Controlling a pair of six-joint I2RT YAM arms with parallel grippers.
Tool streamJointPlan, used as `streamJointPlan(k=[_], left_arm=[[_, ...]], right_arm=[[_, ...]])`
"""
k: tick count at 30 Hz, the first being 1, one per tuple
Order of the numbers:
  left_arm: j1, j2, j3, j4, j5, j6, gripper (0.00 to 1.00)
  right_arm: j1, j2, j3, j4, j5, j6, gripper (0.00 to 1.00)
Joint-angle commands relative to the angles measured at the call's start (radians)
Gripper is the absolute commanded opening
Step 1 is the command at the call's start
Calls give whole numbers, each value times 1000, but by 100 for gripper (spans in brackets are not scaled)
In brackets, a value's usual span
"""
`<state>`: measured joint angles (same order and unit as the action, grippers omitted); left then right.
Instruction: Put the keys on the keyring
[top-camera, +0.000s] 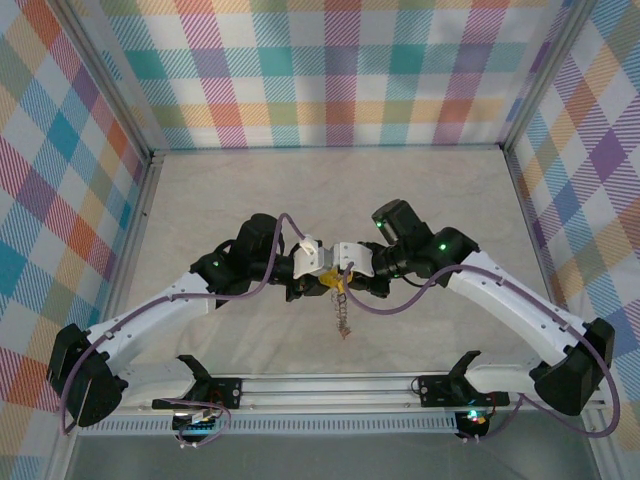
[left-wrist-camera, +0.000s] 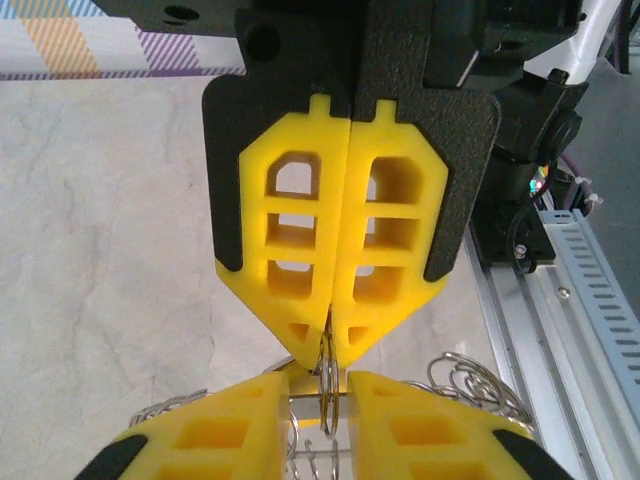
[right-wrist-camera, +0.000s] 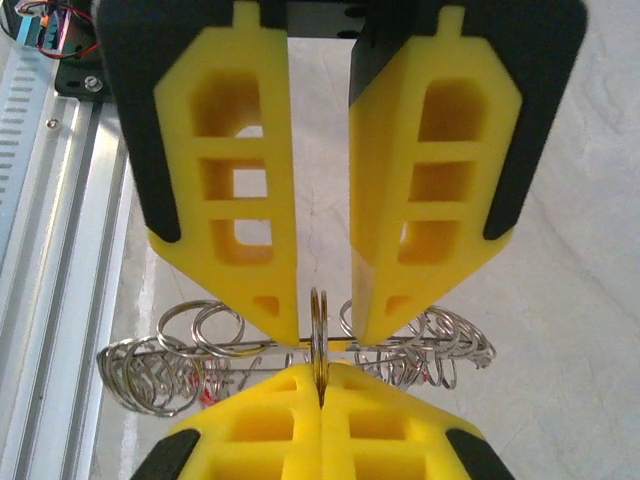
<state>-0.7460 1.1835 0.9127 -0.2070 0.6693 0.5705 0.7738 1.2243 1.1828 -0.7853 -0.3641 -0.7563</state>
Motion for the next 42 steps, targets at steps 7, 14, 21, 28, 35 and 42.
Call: streamJointPlan(k=[7, 14, 21, 28, 35, 42], left_arm=[[-12, -16, 1, 7, 2, -25, 0], [9, -83, -60, 143, 26, -124, 0], [62, -166, -180, 413, 59, -298, 0], [65, -168, -180, 442, 85, -325, 0], [65, -152, -169, 460, 102, -344, 0], [65, -139, -191, 530, 103, -397, 0]], right_arm=[[5, -37, -26, 123, -110, 32, 0], [5, -75, -77, 183, -88, 58, 17], [6, -149, -163, 266, -79, 57, 25], [6, -171, -215, 340, -107, 71, 25], [7, -191, -236, 416, -80, 75, 27], [5, -245, -290, 510, -71, 112, 23]])
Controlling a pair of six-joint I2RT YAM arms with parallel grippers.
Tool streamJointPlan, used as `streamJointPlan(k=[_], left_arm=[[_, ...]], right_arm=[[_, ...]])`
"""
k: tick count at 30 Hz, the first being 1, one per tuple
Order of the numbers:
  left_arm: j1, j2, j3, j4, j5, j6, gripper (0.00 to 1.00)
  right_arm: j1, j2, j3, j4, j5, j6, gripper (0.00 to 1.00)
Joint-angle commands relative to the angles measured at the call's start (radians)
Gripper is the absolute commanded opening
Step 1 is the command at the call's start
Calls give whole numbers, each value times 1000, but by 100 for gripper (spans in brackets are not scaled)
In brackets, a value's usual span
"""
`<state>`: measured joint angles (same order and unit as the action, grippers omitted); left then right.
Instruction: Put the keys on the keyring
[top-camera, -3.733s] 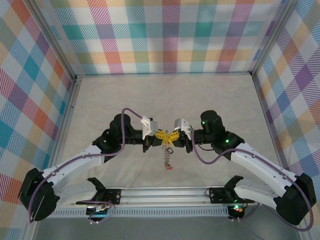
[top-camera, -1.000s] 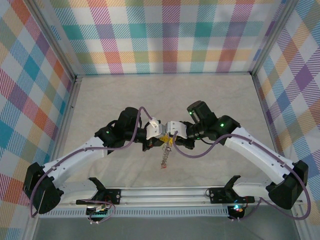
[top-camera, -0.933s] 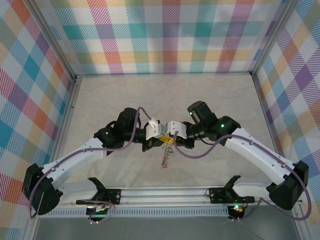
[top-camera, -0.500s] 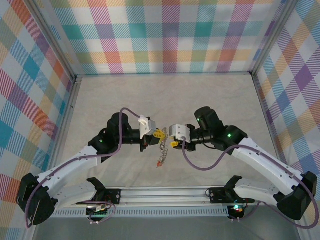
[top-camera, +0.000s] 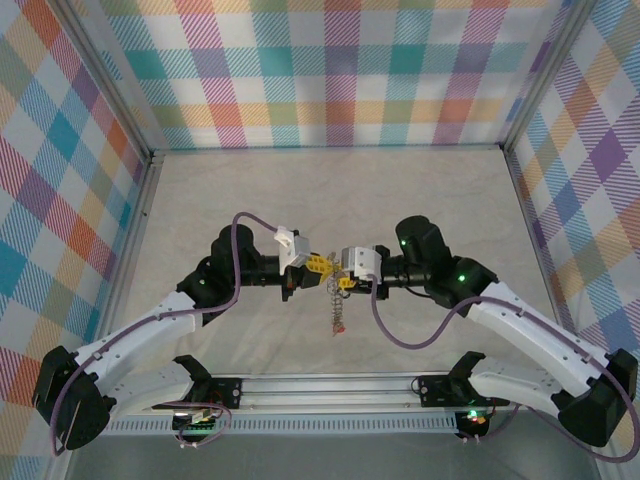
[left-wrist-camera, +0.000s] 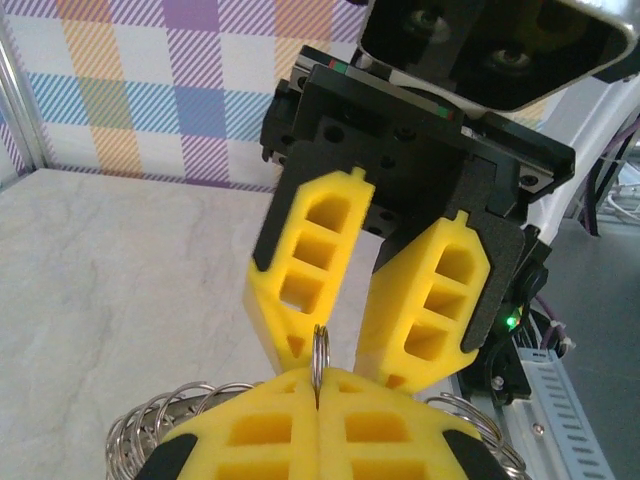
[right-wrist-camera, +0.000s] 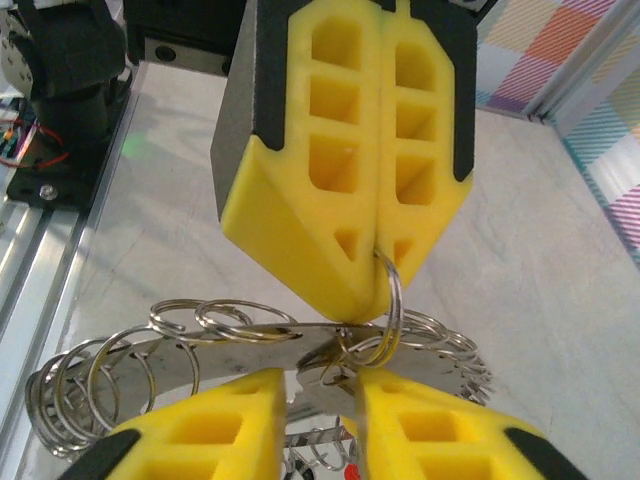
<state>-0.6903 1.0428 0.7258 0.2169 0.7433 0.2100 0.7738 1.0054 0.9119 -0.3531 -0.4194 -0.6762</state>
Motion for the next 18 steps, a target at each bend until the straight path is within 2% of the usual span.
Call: streamJointPlan(k=[1, 7, 11, 18], left_arm=[[9, 2, -6, 113, 29, -40, 0], [10, 5, -14, 133, 46, -47, 0], [9, -1, -23, 133, 65, -30, 0], [8, -9, -29, 130, 84, -17, 0]], right_arm=[[5, -28, -22, 82, -20, 38, 22], [3, -37, -45, 140, -33, 85, 24], [-37, -55, -73, 215, -81, 164, 25], [-73, -57, -93, 237, -176, 220, 19]])
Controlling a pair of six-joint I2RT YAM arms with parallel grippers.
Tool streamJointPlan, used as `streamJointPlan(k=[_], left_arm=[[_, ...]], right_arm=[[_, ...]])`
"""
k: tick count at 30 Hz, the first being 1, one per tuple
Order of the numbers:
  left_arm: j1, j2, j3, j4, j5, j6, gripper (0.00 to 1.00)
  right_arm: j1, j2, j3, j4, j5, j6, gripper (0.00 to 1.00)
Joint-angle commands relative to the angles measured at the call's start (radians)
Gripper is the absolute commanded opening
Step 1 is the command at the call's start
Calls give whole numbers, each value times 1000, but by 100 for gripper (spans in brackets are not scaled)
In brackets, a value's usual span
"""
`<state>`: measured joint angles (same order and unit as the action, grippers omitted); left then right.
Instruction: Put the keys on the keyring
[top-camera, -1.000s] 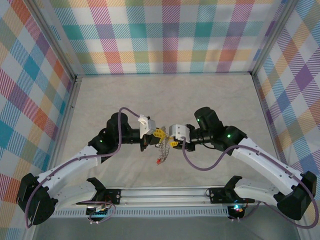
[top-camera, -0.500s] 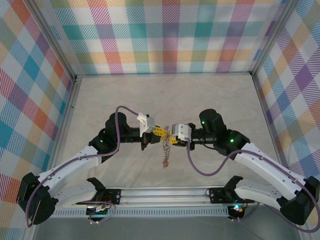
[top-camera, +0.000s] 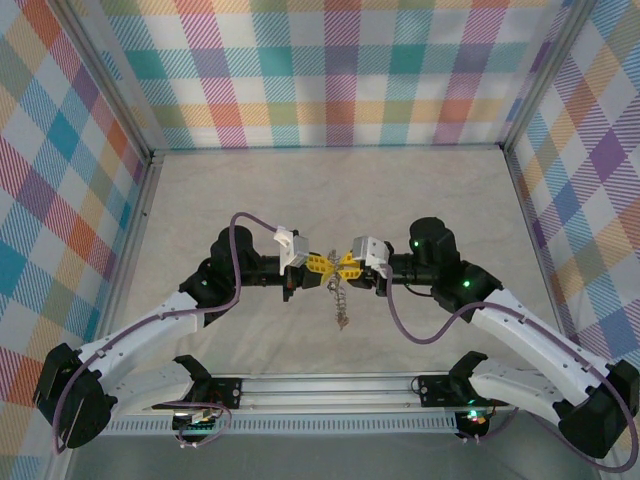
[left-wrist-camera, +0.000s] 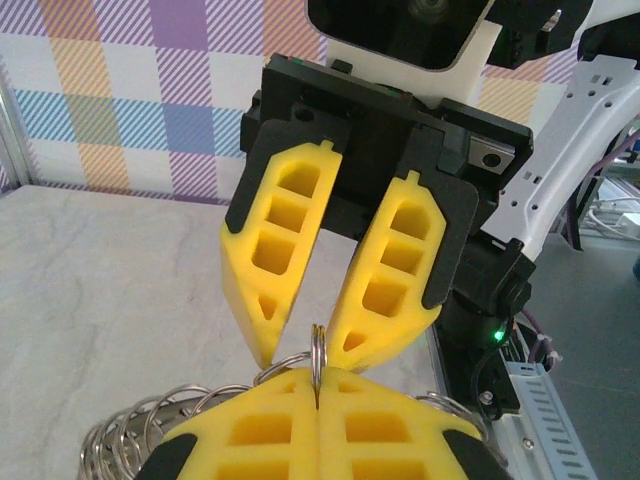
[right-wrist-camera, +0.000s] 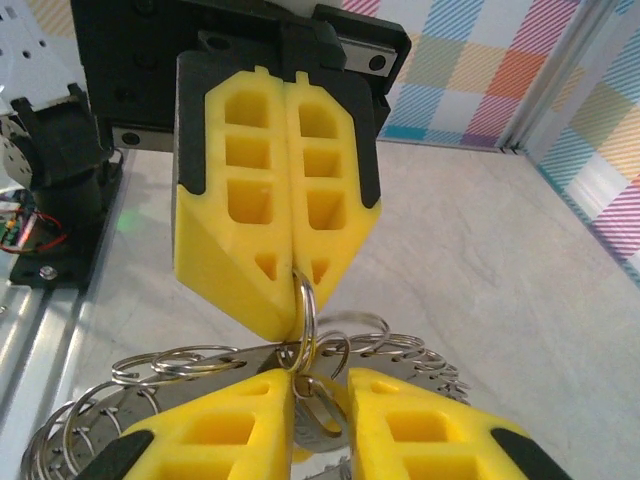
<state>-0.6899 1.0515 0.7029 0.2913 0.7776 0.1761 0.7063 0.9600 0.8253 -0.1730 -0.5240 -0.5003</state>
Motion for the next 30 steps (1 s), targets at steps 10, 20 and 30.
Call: streamJointPlan(k=[10, 20, 30], left_arm=[[7, -20, -2, 43, 35, 28, 0], [8, -21, -2, 47, 36, 28, 0], [7, -30, -9, 73, 37, 27, 0]], right_arm=[[-7, -2, -9, 64, -151, 55, 25], [-7, 8, -6, 50, -151, 55, 17], [-7, 34, -16, 72, -158, 91, 14]])
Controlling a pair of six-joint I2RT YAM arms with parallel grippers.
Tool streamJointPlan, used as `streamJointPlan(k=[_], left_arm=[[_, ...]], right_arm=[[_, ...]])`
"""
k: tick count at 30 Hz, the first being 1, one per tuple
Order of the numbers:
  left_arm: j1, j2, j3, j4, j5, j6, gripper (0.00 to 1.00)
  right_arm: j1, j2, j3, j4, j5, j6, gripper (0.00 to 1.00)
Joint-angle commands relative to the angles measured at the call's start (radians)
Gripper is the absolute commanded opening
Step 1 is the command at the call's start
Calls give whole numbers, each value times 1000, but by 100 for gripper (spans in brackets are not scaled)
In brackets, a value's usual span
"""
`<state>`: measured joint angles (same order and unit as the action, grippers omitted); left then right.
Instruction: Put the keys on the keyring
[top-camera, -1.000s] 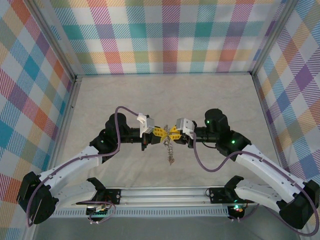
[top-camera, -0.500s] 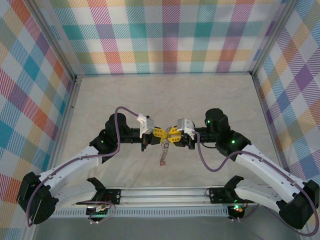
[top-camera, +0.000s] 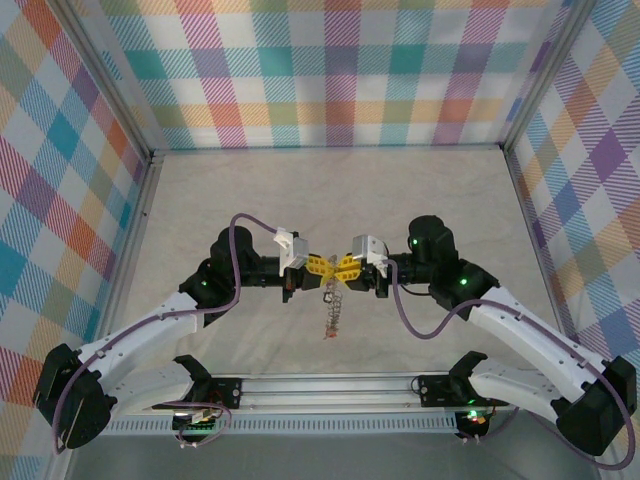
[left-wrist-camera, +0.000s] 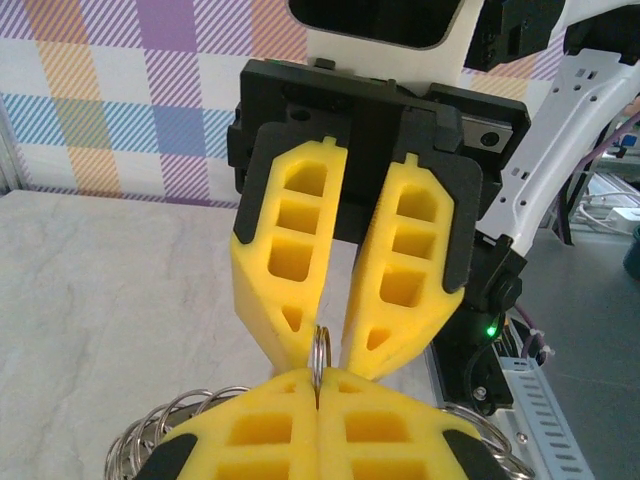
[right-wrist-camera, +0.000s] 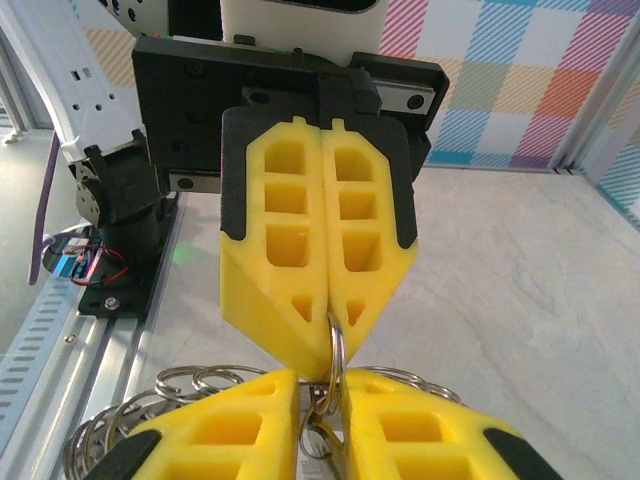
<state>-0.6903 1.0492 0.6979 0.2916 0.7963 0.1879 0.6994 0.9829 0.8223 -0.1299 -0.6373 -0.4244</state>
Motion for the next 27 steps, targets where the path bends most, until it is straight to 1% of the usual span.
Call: streamJointPlan(k=[1, 3, 4, 6, 7, 8, 10, 11, 13, 14, 16, 18, 24, 27], left_arm=[[9, -25, -3, 68, 20, 17, 0], [8, -24, 0, 56, 19, 24, 0], [8, -25, 2, 46, 11, 30, 3], [8, -31, 22, -40, -1, 89, 21], [8, -30, 44, -128, -9, 140, 25], [8, -25, 69, -212, -13, 185, 27], [8, 7, 141, -405, -25, 271, 28], [8, 25, 172, -476, -22, 302, 28], [8, 57, 229, -598, -20, 349, 27], [8, 66, 241, -623, -28, 360, 27], [9, 79, 250, -636, -65, 363, 28], [7, 91, 254, -638, -78, 364, 28], [-10, 120, 260, -635, -47, 364, 30], [-21, 114, 246, -596, -38, 354, 35]], right_arm=[[0, 13, -11, 27, -47, 15, 11], [0, 17, -7, 20, -46, 14, 4], [0, 19, -2, 9, -44, 12, 2], [0, 22, 12, -29, -34, -10, 0], [0, 22, 22, -58, -27, -28, 0], [0, 23, 32, -88, -19, -50, 0], [1, 38, 70, -191, -8, -121, 0], [2, 50, 93, -245, 0, -154, 0], [2, 74, 140, -345, 17, -213, 0], [3, 77, 149, -363, 21, -228, 0], [2, 74, 154, -364, 29, -240, 0], [3, 74, 159, -356, 44, -241, 0], [5, 86, 169, -349, 72, -238, 0], [6, 89, 166, -338, 78, -230, 0]])
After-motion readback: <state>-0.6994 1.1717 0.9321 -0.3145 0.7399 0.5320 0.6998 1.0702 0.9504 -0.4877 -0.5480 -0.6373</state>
